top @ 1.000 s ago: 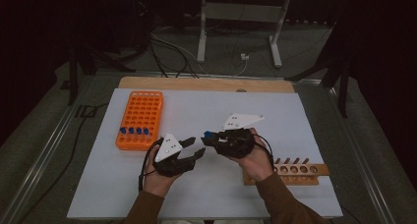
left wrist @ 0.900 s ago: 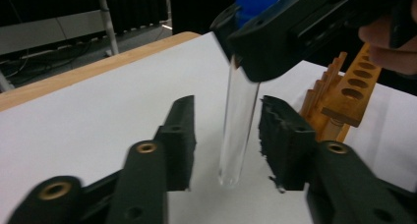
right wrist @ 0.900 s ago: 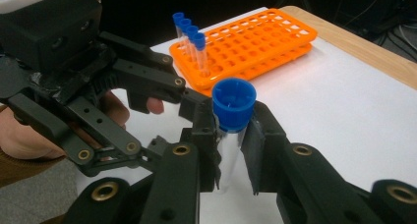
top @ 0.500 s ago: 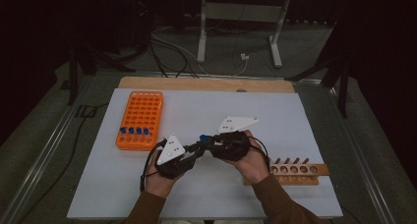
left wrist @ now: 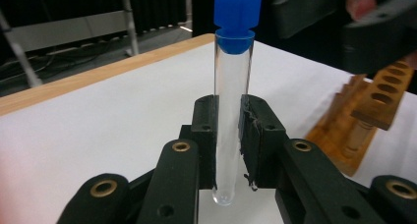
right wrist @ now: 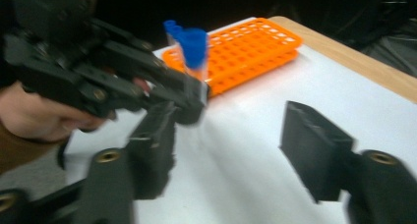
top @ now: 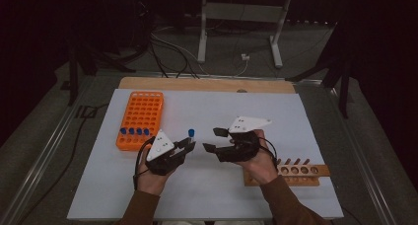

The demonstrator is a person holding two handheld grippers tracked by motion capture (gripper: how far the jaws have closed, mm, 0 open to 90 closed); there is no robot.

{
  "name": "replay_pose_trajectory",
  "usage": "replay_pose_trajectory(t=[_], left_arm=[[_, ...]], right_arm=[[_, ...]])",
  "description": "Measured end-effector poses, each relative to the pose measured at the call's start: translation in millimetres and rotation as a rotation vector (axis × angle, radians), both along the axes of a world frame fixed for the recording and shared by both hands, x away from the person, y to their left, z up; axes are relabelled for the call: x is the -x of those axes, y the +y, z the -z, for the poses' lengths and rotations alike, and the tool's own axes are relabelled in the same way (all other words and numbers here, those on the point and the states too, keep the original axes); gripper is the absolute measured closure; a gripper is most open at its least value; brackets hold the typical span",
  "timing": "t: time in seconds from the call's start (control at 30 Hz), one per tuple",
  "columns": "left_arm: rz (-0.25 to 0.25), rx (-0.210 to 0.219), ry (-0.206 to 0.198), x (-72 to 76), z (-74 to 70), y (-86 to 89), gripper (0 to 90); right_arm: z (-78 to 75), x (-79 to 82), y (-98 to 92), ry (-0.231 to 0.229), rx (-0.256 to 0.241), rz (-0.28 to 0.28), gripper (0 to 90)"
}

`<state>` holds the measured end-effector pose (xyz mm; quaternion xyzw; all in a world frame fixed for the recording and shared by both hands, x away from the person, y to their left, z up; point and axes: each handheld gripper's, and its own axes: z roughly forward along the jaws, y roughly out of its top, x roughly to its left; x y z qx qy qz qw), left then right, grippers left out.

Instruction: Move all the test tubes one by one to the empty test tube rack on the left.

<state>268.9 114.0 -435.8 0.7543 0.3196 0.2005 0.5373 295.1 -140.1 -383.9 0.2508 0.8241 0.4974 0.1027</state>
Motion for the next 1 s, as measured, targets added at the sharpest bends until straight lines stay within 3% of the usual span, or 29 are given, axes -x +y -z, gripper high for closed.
replay_pose_trajectory(t=[0.17, 0.5, 0.7, 1.0], left_arm=[[-0.043, 0.01, 0.009, -3.1, -1.7, 16.8, 78.2], [-0.138, 0.035, -0.011, -2.6, -11.5, 53.9, 78.2], [-0.193, 0.049, -0.025, -1.0, -16.0, 75.9, 78.1], [-0.308, 0.066, -0.052, 2.4, -18.0, 110.2, 78.1]], right_arm=[[3.7, 1.6, -11.2, -0.021, 0.002, 0.067, 16.6], [9.9, 2.7, -41.8, -0.026, -0.003, 0.137, 3.3], [12.5, 4.8, -58.0, -0.03, -0.016, 0.18, 0.0], [16.3, 9.6, -72.4, -0.037, -0.02, 0.2, 0.0]])
